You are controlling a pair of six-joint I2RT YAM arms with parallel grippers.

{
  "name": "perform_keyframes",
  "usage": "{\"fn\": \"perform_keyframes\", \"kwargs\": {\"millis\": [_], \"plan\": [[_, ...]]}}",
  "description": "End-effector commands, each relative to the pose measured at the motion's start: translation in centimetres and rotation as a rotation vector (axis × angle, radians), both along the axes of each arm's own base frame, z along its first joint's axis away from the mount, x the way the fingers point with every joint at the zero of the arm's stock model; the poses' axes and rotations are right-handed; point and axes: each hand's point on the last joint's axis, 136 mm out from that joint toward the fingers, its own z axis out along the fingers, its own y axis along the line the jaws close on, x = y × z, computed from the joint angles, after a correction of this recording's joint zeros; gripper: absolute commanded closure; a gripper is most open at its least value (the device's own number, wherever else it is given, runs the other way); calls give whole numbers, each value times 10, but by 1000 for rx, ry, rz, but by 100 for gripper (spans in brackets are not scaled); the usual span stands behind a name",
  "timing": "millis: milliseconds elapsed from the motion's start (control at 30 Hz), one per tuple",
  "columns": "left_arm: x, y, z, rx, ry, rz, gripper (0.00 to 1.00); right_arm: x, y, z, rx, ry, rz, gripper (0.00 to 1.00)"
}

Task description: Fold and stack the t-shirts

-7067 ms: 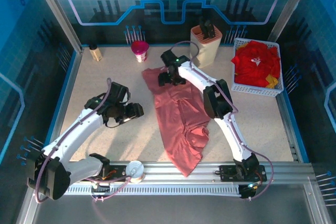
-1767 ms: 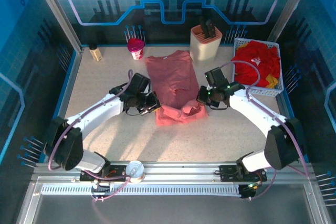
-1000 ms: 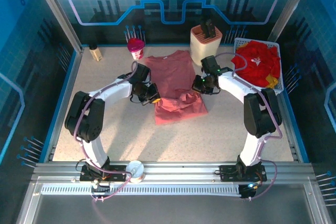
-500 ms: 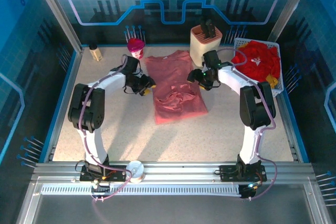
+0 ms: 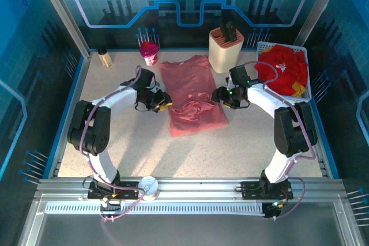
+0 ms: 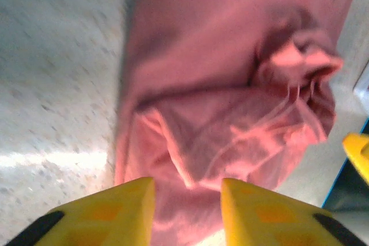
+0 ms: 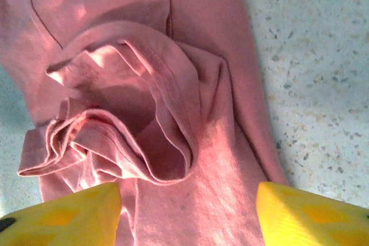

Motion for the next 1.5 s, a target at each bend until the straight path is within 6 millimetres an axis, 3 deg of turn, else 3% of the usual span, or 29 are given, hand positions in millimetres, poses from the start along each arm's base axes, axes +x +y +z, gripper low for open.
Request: {"fn": "perform_keyframes", "kwargs": {"millis": [0,200,333,600,767,1033,1167,1333,1467], "plan": [[-26,-16,3,18,-9,-62,70,-12,11,4,18,-11,61,41],[-64,-35,-12,102,15,-107,76,-33,25,-2,-22,0,105,50],[-67,-44,-28,131,26,-107,78,-37,32,-13,-60,0,111,55],[-23,-54,-43,204,-2,-98,81,-13,44,-34,-129,21,125,58],[10,-51,-50,227,7,-82,83,13,53,-30,-142,0,122,60],[66,-12,-48,239,-31,37,84,70,54,-27,-130,-51,78,61],[86,9,-29,242,-68,75,86,90,44,-18,-135,-92,54,62],[87,24,5,246,-132,102,86,91,40,9,-116,-191,63,59],[60,8,15,198,-130,71,85,73,42,24,-74,-225,82,50]]}}
